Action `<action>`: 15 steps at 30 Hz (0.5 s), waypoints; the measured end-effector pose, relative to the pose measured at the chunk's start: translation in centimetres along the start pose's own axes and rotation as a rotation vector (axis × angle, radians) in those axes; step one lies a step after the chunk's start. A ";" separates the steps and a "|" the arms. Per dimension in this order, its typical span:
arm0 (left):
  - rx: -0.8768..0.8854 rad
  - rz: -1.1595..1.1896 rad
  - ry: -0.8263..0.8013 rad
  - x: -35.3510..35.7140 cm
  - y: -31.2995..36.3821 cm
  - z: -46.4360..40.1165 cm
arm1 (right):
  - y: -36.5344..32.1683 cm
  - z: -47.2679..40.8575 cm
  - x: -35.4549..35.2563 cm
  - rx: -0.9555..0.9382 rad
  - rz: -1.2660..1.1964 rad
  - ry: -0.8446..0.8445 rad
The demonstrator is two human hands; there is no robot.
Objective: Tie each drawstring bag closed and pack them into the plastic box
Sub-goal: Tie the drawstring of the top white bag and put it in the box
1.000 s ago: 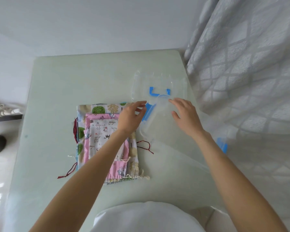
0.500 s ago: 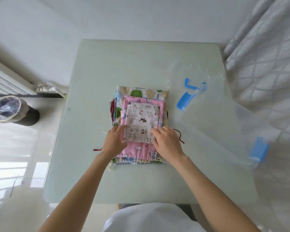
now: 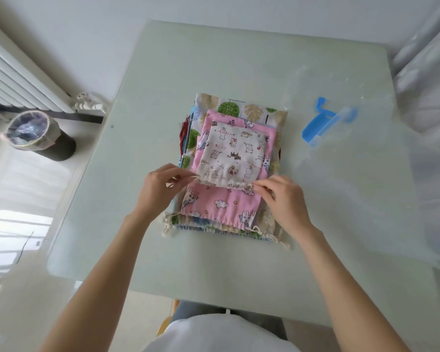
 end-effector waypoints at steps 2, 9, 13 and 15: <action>-0.046 0.084 0.076 0.3 -1.2 0.2 | 0.6 0.0 -0.1 -0.040 -0.042 0.034; -0.152 0.462 0.252 2.1 -1.8 0.4 | 2.0 0.8 0.5 -0.113 -0.102 0.152; -0.113 0.368 0.262 2.5 -2.6 0.6 | 3.1 1.7 0.6 -0.185 -0.055 0.166; -0.122 0.300 0.313 2.2 -3.6 1.0 | 3.6 2.0 0.1 -0.170 -0.061 0.193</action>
Point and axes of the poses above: each hand's wrist, its own z-axis away from the middle knuckle, its own x-axis out of the palm, y = z × x, the point moved 5 cm from there along -z, towards the middle knuckle, and after that the axes turned 8 degrees about -z, right-handed, at the moved point
